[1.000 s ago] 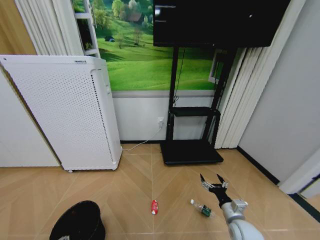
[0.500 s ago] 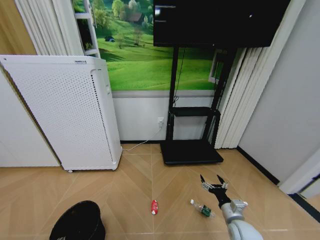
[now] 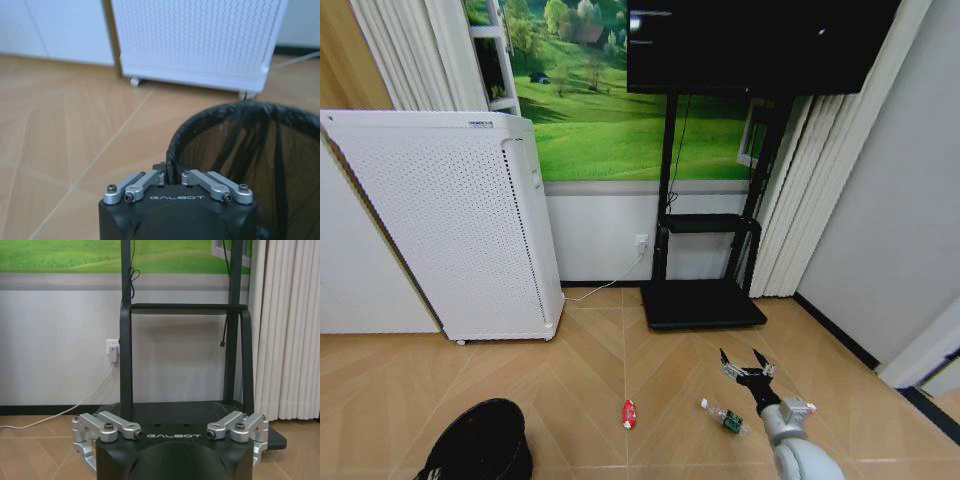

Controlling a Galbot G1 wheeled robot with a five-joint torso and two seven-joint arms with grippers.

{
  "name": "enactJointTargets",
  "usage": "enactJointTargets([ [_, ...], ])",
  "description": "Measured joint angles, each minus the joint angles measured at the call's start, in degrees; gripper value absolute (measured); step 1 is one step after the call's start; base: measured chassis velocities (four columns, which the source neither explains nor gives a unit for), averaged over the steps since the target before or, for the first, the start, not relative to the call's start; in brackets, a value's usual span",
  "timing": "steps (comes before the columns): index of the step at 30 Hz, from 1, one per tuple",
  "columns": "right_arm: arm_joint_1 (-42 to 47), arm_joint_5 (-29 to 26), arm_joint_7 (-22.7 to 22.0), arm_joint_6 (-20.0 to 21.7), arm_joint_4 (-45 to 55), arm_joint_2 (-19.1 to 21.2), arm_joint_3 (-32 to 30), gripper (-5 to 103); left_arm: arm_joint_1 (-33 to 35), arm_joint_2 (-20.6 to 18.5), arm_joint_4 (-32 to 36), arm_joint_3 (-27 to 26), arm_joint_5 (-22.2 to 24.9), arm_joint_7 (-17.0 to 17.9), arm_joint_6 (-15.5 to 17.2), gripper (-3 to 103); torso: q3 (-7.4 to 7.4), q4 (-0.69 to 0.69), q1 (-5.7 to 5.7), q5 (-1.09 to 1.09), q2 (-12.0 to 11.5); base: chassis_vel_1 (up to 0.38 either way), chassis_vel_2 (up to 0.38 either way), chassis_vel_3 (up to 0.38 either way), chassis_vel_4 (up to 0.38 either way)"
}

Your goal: Pick up the trash bin and place the garbage on the floor into it.

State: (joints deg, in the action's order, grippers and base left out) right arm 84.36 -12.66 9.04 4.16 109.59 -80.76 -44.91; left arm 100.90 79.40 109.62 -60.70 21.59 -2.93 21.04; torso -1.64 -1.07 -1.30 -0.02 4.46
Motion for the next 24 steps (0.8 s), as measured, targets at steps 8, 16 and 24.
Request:
enactJointTargets([
  [8,-0.04,-0.04,-0.16,0.20,0.26,-0.03,0.14,100,-6.78,-1.72,-0.55,0.25,-2.12,-6.69,-8.98,7,-0.01,0.00,0.00,0.01,0.00,0.000,0.000,0.000,0.000],
  [16,0.09,-0.15,-0.30,0.22,0.33,-0.10,0.06,100,-10.29,-3.12,1.03,2.82,-1.83,-11.18,-14.71,7,-0.01,0.00,-0.01,0.02,0.00,0.000,0.000,0.000,0.000],
  [24,-0.02,-0.56,-0.54,0.37,0.37,-0.03,0.76,100,-14.74,-5.57,1.12,5.95,1.40,-14.56,-19.45,7,-0.01,0.00,-0.01,0.02,0.00,0.000,0.000,0.000,0.000],
])
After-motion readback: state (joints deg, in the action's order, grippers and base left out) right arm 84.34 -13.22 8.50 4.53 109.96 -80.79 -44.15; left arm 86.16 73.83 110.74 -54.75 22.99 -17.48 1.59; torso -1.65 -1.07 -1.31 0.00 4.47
